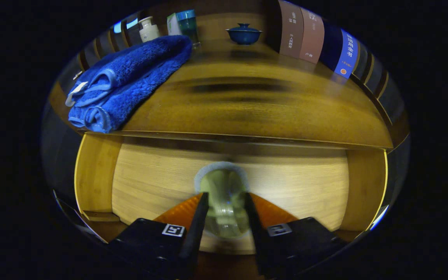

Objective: Pull open the drawer, take out the items inside it, and place them on the countertop above the cabinet.

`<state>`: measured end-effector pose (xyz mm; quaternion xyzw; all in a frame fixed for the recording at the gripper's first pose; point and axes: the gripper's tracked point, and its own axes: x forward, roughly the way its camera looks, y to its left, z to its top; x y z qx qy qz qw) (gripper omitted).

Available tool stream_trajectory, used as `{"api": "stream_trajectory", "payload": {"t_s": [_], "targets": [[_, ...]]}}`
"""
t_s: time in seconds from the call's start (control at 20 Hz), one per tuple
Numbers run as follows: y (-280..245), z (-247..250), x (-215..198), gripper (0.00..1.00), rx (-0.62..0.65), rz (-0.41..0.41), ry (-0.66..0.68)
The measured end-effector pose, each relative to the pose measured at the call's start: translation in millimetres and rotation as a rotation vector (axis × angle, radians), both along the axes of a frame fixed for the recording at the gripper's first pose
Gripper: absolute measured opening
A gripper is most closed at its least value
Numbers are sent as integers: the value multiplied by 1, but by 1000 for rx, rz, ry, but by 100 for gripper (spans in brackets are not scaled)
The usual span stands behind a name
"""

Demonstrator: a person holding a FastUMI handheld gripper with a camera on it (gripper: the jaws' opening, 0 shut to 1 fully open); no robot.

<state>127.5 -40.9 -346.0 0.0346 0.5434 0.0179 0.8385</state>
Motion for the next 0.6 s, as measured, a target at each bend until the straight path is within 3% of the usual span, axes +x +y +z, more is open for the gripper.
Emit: {"api": "stream_trajectory", "payload": {"t_s": [0.05,0.2,0.25,0.6], "targets": [[-1,2,0,51,4,-2,1],[4,5,-1,52,14,12,-12],[-4,2,3,24,-15,10,-20],[-1,13,-6,24,8,6,-47]]}}
